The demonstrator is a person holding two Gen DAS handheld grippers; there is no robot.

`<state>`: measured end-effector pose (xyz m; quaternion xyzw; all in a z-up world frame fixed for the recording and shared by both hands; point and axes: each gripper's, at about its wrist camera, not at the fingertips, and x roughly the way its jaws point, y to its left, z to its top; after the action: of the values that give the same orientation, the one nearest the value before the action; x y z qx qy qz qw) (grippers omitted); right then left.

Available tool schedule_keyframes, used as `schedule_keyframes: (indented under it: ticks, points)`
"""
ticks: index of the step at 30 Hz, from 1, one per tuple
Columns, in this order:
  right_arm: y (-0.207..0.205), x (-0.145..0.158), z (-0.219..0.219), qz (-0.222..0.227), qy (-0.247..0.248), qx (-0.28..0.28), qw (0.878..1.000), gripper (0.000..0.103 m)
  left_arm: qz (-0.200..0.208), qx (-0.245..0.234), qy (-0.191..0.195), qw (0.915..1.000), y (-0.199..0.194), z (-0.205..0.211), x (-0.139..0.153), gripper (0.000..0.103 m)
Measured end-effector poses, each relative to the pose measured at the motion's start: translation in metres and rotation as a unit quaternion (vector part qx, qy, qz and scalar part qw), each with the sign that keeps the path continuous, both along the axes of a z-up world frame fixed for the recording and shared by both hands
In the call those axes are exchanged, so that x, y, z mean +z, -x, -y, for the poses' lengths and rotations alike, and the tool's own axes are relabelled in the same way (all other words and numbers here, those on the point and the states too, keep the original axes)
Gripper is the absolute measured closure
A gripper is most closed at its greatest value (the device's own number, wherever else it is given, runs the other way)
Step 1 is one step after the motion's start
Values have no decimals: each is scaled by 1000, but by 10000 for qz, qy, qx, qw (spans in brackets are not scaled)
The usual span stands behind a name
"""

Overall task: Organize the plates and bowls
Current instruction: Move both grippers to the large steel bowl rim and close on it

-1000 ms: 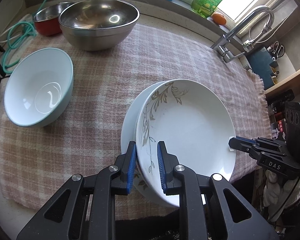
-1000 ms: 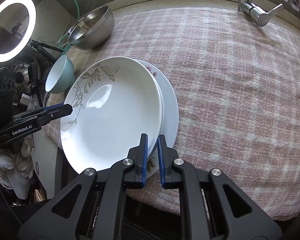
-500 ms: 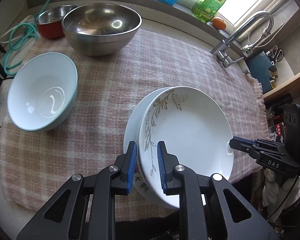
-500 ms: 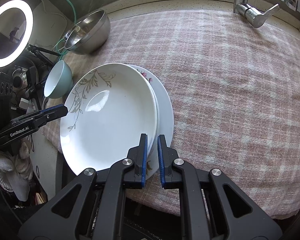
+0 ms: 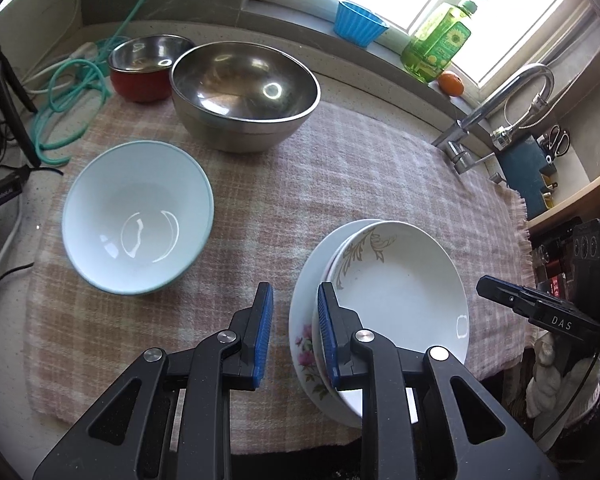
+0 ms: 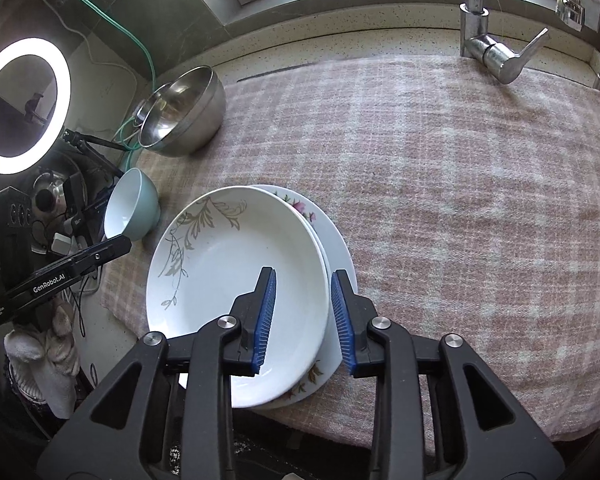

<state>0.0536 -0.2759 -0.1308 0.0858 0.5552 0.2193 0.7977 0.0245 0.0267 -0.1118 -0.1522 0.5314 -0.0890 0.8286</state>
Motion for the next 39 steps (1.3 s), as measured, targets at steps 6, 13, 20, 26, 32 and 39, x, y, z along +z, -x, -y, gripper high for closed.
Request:
schedule_keyframes:
  ticks: [6, 13, 20, 26, 32, 39]
  points:
    - [-13, 14, -10, 190, -185, -91, 9996, 58, 163, 268, -26, 9995, -4, -25, 9, 82]
    - [-31, 27, -30, 324, -377, -79, 9987, 58, 300, 608, -25, 9977, -7, -58, 15, 82]
    - [-49, 40, -59, 491, -443, 72, 9978, 58, 495, 883, 16, 9949, -16, -87, 26, 82]
    - [-68, 43, -80, 545, -488, 158, 9972, 58, 600, 914, 49, 9940, -32, -98, 31, 81]
    - [-93, 38, -105, 431, -554, 262, 9972, 58, 510, 914, 279, 9941, -61, -106, 22, 74]
    - [-130, 23, -136, 131, -553, 322, 9979, 58, 333, 830, 382, 9953, -104, -109, 9, 74]
